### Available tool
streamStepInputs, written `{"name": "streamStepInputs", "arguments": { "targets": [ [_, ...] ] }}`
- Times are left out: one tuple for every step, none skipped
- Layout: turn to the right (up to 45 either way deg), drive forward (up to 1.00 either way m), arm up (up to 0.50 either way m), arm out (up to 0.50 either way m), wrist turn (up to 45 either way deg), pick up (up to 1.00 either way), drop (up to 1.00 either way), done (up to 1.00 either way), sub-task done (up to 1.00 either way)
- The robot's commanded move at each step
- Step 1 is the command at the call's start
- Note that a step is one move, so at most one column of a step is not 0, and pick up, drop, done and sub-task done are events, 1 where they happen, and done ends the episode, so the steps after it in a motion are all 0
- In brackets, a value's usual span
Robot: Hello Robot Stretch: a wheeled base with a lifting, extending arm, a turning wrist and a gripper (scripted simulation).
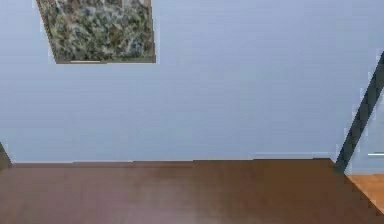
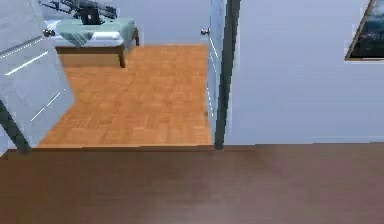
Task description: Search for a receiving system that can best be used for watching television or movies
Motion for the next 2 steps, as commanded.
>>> {"name": "streamStepInputs", "arguments": {
  "targets": [
    [42.0, 0.0, 0.0, 0.0, 0.0, 0.0, 0.0, 0.0, 0.0],
    [0.0, 0.2, 0.0, 0.0, 0.0, 0.0, 0.0, 0.0, 0.0]
  ]
}}
